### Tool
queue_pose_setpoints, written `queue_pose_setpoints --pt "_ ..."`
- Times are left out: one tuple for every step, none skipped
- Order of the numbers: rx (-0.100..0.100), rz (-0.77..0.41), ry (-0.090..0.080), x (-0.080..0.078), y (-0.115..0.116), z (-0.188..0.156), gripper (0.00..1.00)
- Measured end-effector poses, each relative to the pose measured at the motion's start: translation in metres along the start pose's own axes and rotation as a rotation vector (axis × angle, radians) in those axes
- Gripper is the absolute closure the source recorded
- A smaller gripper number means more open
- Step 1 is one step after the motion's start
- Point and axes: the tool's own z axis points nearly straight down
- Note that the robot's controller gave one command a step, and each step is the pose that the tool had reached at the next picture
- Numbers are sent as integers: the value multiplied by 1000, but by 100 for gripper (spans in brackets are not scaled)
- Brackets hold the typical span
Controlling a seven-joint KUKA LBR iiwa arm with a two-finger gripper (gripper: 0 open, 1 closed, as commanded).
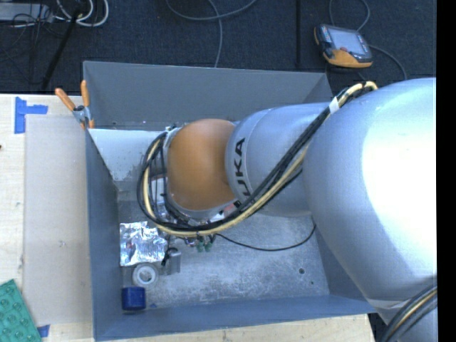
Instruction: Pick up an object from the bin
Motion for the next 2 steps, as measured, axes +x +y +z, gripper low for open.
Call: queue_pose_setpoints --pt "0 6 -3 -1 -2 -4 100" --pt "0 7 -12 -30 -17 -50 100"
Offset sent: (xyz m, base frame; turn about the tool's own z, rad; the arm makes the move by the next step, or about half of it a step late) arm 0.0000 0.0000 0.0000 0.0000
